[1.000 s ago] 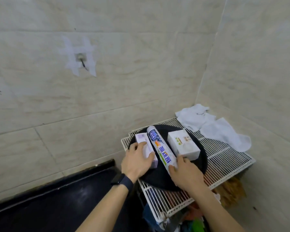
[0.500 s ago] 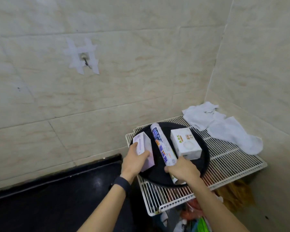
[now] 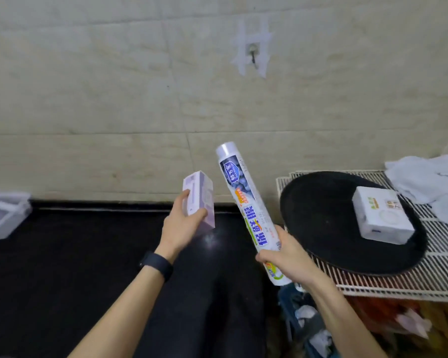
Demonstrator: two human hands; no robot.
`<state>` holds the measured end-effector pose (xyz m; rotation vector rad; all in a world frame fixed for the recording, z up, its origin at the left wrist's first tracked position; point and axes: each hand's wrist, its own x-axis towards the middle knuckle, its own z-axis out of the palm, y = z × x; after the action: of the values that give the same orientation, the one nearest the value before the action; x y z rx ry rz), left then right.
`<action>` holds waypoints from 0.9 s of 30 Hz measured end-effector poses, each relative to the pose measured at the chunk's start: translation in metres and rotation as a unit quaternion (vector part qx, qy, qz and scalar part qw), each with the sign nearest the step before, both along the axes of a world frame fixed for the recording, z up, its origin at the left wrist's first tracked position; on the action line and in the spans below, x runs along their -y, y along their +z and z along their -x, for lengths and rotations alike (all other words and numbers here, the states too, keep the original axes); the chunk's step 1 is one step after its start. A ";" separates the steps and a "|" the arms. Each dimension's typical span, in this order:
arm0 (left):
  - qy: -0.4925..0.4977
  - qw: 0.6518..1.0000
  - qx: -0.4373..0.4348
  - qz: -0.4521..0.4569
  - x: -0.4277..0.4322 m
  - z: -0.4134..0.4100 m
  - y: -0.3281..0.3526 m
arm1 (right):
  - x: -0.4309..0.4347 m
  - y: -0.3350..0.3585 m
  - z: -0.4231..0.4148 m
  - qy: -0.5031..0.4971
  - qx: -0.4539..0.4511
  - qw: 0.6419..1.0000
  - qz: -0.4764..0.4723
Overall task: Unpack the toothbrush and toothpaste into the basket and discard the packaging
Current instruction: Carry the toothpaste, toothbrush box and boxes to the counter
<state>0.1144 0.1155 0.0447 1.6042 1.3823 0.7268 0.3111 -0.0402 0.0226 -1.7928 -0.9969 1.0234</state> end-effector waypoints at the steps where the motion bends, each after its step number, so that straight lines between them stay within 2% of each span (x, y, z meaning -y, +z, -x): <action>1: 0.016 1.000 -0.004 -0.002 0.000 0.022 -0.004 | -0.011 -0.009 0.021 0.022 0.005 1.000 0.008; 6: 0.111 0.993 -0.046 0.019 0.010 0.153 -0.047 | -0.052 -0.056 0.130 0.117 0.015 0.991 0.066; 12: 0.200 0.971 -0.085 0.104 0.013 0.302 -0.123 | -0.090 -0.110 0.255 0.201 0.082 0.967 0.131; 19: 0.144 0.972 -0.102 0.156 -0.042 0.413 -0.192 | -0.149 -0.168 0.392 0.184 0.137 0.951 0.206; 27: 0.071 0.980 -0.103 0.155 -0.136 0.468 -0.231 | -0.225 -0.210 0.494 0.119 0.172 0.953 0.220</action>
<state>-0.3532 0.2516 -0.1868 1.3738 1.6833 0.4072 -0.1829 0.1852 -0.1872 -2.3174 -1.2967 1.1717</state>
